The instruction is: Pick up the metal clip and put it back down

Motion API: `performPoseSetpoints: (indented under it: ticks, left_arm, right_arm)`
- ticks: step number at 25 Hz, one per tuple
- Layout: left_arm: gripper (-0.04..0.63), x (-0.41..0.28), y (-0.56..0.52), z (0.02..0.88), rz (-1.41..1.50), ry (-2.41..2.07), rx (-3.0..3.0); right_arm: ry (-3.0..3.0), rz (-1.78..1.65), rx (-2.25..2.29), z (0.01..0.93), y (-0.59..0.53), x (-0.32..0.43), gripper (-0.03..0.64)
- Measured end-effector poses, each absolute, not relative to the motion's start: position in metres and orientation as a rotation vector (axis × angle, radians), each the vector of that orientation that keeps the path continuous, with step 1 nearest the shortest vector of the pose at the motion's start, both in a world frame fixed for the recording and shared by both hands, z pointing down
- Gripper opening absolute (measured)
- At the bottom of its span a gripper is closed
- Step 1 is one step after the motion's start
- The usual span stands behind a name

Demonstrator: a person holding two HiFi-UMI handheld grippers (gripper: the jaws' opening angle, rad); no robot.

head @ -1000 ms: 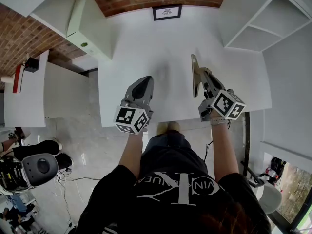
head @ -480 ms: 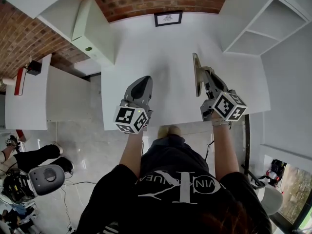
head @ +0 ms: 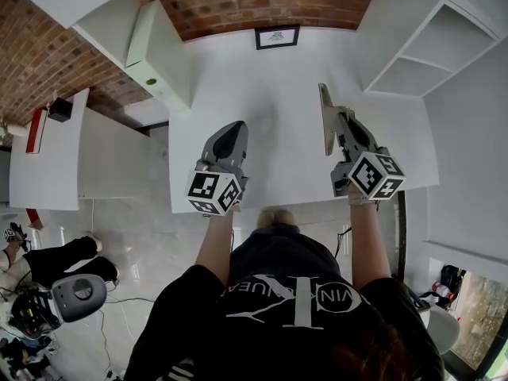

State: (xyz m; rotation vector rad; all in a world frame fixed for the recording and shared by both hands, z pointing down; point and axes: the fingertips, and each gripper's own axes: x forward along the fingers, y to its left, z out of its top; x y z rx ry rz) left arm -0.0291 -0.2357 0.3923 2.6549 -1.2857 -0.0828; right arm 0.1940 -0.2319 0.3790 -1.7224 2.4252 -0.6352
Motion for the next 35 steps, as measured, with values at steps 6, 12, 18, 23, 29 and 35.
performPoseSetpoints:
  ticks: [6, 12, 18, 23, 29, 35]
  left_arm:
    - [0.011, -0.031, -0.232, 0.382, -0.090, -1.311, 2.661]
    - [0.009, -0.036, -0.239, 0.375, -0.097, -1.346, 2.670]
    - [0.011, -0.040, -0.241, 0.367, -0.111, -1.363, 2.676]
    - [0.011, -0.043, -0.247, 0.362, -0.128, -1.373, 2.679]
    - [0.011, -0.044, -0.244, 0.352, -0.146, -1.391, 2.686]
    - [0.011, -0.046, -0.246, 0.349, -0.153, -1.397, 2.695]
  right_arm:
    - [2.456, -0.564, -1.721, 0.363, -0.228, 0.192, 0.028]
    - [2.487, -0.483, -1.726, 0.353, -0.232, 0.191, 0.028]
    - [2.501, -0.438, -1.729, 0.344, -0.231, 0.191, 0.028]
    - [2.521, -0.391, -1.741, 0.341, -0.235, 0.189, 0.028]
    - [2.536, -0.328, -1.738, 0.329, -0.230, 0.190, 0.028]
    - [2.547, -0.301, -1.728, 0.326, -0.230, 0.185, 0.028]
